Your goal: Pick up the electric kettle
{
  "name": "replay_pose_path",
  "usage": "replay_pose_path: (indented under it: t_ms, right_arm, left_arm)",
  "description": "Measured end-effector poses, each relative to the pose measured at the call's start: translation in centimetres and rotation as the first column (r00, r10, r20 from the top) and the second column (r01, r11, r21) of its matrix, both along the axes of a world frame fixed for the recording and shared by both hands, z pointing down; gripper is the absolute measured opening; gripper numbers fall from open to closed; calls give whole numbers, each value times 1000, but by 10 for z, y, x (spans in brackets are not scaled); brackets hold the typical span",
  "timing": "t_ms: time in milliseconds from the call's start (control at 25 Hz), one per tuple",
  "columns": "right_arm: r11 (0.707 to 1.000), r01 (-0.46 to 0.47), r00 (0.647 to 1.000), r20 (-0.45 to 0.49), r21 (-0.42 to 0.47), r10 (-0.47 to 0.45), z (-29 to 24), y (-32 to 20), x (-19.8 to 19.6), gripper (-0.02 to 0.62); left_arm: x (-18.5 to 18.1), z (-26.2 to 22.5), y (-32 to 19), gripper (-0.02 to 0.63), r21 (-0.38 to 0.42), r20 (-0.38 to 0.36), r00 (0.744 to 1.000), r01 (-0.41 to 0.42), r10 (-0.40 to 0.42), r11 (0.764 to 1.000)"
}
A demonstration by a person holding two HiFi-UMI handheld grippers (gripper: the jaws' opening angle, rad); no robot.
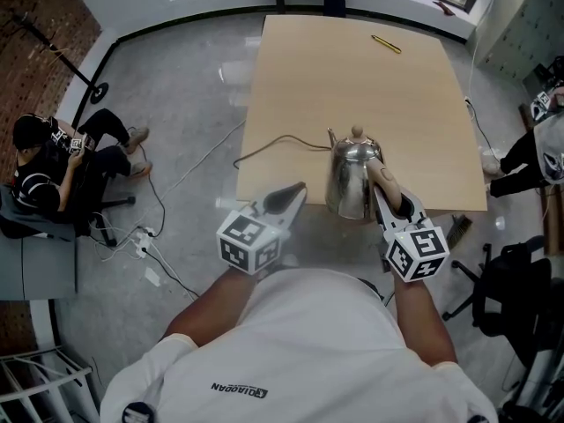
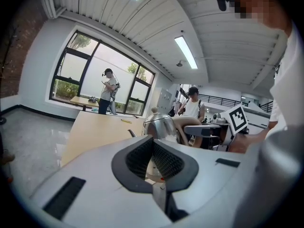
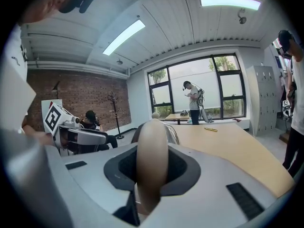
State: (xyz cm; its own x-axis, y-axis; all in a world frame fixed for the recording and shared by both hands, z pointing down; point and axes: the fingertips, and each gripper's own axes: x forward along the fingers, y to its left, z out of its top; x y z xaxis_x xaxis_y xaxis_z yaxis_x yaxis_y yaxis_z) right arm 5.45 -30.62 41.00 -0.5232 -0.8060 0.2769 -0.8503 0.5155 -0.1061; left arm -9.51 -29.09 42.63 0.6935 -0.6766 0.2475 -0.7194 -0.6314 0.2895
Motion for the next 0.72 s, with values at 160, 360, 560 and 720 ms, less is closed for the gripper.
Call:
replay_pose_path:
  t_ms: [160, 360, 560, 720]
  right_arm:
    - [1000, 24, 1000, 16, -2, -24, -1, 18, 23, 87]
    - [998, 66, 998, 13, 5, -67, -1, 43, 51, 87]
    - [996, 90, 996, 17, 8, -90, 1, 70, 78, 87]
    - [994, 105, 994, 13, 14, -105, 3, 93, 102, 87]
  left_arm:
    - [26, -4, 12, -5, 12, 1, 1000, 17, -17, 1000]
    - [59, -7, 36, -5, 18, 4, 999, 38, -38, 999]
    - [88, -3, 68, -5, 11, 19, 999, 51, -51, 999]
    - [112, 2, 91, -5, -7, 5, 998, 56, -56, 998]
